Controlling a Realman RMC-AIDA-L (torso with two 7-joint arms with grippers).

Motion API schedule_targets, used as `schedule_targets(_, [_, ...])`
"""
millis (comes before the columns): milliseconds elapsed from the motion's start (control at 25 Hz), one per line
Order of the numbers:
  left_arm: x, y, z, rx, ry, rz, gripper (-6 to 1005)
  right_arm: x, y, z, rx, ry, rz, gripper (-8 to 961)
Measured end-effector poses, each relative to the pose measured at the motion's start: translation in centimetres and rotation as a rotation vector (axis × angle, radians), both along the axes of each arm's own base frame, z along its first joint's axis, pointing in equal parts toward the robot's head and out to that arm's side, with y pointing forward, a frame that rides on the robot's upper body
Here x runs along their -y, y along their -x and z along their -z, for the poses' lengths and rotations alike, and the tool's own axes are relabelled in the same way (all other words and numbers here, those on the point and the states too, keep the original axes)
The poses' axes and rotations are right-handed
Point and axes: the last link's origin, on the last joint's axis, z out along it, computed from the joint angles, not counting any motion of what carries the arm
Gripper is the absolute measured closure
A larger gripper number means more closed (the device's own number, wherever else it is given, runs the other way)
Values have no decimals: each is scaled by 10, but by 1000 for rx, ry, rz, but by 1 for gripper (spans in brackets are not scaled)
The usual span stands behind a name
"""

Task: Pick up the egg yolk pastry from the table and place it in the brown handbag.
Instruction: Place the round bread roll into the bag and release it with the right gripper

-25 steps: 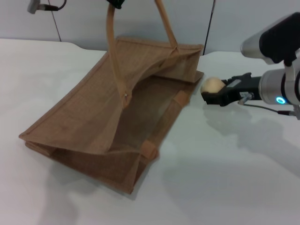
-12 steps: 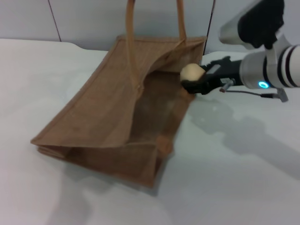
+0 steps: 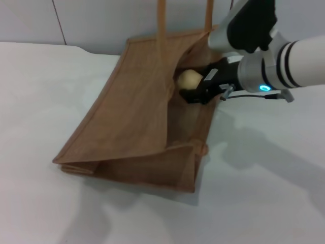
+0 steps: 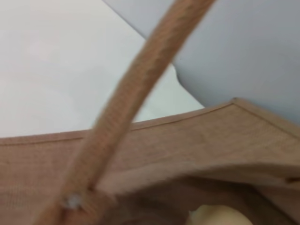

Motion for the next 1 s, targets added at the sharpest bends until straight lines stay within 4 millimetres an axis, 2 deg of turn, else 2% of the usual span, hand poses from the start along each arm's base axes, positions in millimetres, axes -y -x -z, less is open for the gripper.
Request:
schedule_targets(320, [3,-10,9,-13,18,25,879,-3,4,9,-92,55,0,338])
schedule_targets(800, [2,-14,10,-15,19,30,879,-2,7,15,-61,72,-44,340])
schedule_targets(1000, [1,-13,9,-13,17,28,879,-3,5,15,-61,62,-40,198])
